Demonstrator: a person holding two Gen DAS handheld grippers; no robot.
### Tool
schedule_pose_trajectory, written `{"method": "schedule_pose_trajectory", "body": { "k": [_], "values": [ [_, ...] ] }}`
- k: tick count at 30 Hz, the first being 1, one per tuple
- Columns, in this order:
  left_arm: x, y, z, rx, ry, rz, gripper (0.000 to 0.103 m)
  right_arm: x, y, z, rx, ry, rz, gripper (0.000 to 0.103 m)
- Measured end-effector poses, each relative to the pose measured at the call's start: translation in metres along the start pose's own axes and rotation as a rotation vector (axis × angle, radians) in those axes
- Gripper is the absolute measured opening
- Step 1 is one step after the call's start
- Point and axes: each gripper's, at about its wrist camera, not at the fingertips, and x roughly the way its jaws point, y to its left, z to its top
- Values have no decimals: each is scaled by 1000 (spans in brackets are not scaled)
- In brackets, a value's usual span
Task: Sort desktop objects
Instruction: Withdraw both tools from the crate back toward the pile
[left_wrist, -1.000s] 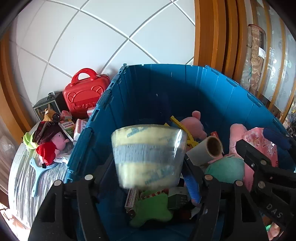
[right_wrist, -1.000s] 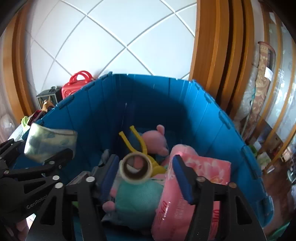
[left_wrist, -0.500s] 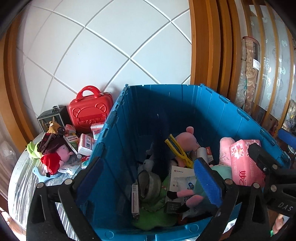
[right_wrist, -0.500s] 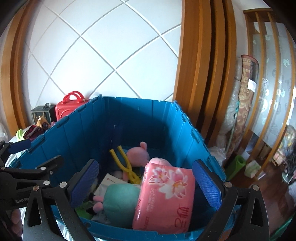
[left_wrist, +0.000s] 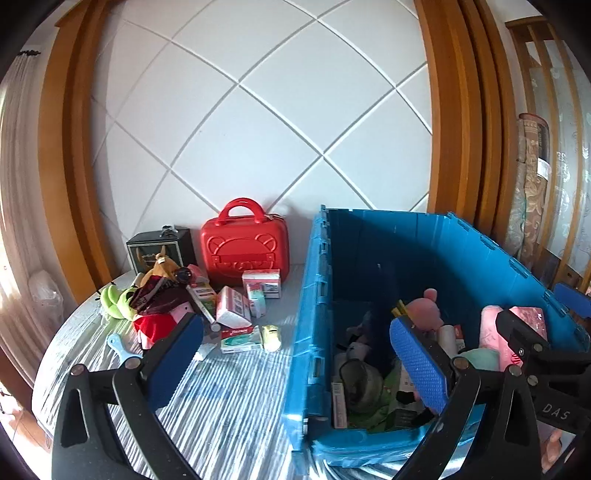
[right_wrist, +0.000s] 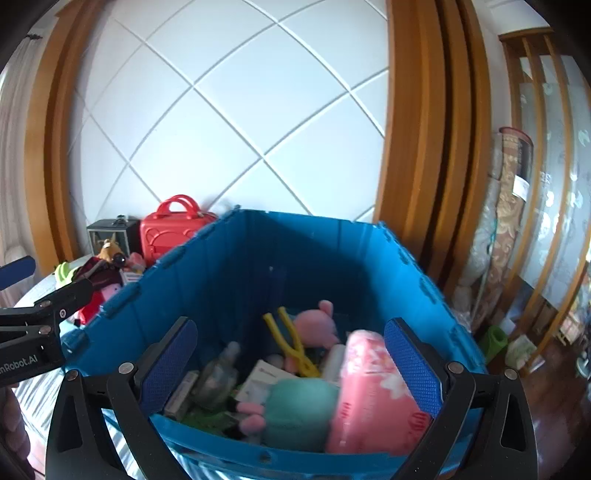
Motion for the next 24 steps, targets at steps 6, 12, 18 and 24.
{"method": "schedule_pose_trajectory", "body": {
  "k": [6, 12, 18, 24],
  "values": [
    [-1, 73, -2, -56, -20, 42, 103, 3, 60, 13, -36, -16, 45, 103],
    [13, 179, -7, -109, -28, 52, 103, 4, 143, 34, -48, -51, 98, 103],
    [50, 301, -13, -116, 46, 109, 103, 36, 246, 50, -29, -26, 166, 103],
    [98, 391, -25, -115, 144, 152, 103, 95, 319, 45, 36, 101, 216, 103]
  ]
}}
